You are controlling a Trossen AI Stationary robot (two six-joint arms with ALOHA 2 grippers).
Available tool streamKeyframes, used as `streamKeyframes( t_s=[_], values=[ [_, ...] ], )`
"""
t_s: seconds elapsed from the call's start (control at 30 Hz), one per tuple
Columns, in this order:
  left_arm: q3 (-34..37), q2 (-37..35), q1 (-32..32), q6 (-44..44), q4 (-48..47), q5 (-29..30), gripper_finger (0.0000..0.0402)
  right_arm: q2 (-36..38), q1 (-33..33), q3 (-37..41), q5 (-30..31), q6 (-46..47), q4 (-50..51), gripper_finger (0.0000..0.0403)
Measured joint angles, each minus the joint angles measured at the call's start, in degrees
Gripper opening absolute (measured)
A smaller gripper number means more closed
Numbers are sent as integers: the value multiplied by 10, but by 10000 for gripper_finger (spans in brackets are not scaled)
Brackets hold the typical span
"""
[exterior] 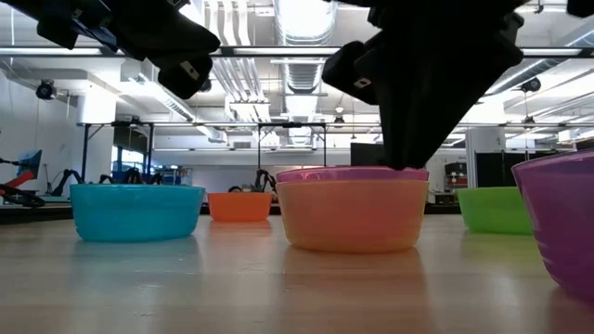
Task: Nest bowls inside each other
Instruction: Stack the pink bowl on the yellow bowl, then stack the blue bowl on the pink bowl
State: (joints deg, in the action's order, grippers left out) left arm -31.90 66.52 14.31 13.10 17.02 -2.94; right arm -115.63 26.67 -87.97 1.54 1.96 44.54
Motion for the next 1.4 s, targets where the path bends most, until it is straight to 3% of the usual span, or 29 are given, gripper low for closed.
streamKeyframes(
  t_s=[0.83, 1.07, 1.2, 1.4],
  values=[
    [0, 0, 0, 0, 0, 0, 0, 0, -38, 7, 16, -31, 7, 58],
    [0, 0, 15, 1, -39, 0, 0, 49, -29, -4, 17, 44, 186, 58],
    [1, 0, 35, 1, -73, 0, 0, 119, -11, 43, 73, 109, 174, 58],
    [-9, 0, 75, -25, -70, 0, 0, 263, 46, 212, 225, 116, -39, 58]
  ],
)
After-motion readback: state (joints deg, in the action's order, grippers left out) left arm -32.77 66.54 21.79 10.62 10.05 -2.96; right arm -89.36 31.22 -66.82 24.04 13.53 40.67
